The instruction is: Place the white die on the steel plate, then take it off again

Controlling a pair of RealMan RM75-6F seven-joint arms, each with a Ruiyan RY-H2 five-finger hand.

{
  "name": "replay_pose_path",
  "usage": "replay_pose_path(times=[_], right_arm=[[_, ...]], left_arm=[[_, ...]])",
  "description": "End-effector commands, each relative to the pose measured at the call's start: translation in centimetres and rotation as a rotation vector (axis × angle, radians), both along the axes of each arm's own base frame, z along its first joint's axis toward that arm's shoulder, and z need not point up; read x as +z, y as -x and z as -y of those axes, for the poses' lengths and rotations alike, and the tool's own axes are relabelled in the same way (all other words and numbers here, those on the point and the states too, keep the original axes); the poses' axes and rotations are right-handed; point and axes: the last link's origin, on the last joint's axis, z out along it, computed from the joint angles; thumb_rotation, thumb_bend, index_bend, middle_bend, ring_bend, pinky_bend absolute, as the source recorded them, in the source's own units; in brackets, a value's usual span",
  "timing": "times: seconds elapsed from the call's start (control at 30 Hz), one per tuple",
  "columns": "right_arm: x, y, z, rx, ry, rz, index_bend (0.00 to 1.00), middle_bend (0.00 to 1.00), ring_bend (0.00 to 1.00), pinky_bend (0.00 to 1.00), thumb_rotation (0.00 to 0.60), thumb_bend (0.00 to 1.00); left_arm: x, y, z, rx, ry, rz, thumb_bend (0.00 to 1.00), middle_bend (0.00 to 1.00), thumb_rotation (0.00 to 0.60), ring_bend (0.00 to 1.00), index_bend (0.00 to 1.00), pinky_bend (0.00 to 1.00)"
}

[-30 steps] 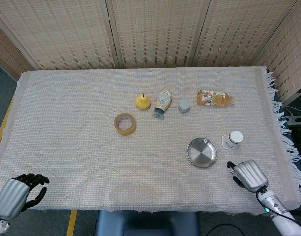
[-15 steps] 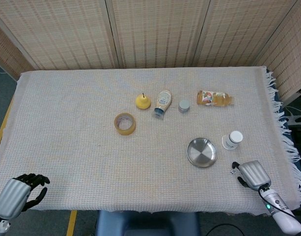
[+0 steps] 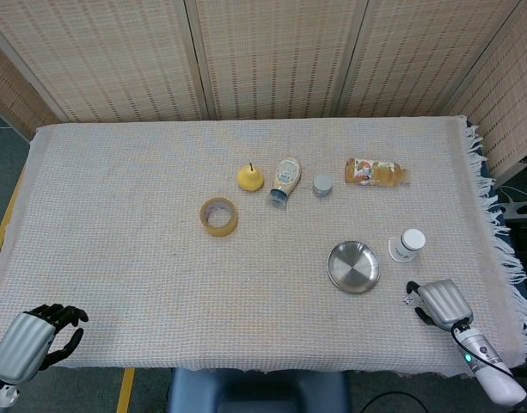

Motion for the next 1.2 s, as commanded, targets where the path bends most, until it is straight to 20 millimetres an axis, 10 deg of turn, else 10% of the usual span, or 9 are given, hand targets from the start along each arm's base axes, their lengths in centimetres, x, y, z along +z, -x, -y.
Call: replay_pose_path(times=[0.03, 1.2], right_arm=[[-0.4, 0.0, 0.2, 0.008, 0.001, 0.01, 0.4, 0.8, 0.73, 0.96, 0.6, 0.25], [-1.4, -0.2, 0.6, 0.062, 0.04, 0.059, 0.57, 0.84, 0.78, 1.0, 0.6, 0.25]], left_arm=[[0.0, 0.0, 0.0, 0.0, 0.001, -0.001, 0.43, 0.55, 0.6, 0.53, 0.47, 0.65], [0.0, 0.0, 0.0, 0.0, 0.002, 0.003, 0.43, 0.56, 0.6, 0.53, 0.47, 0.65]])
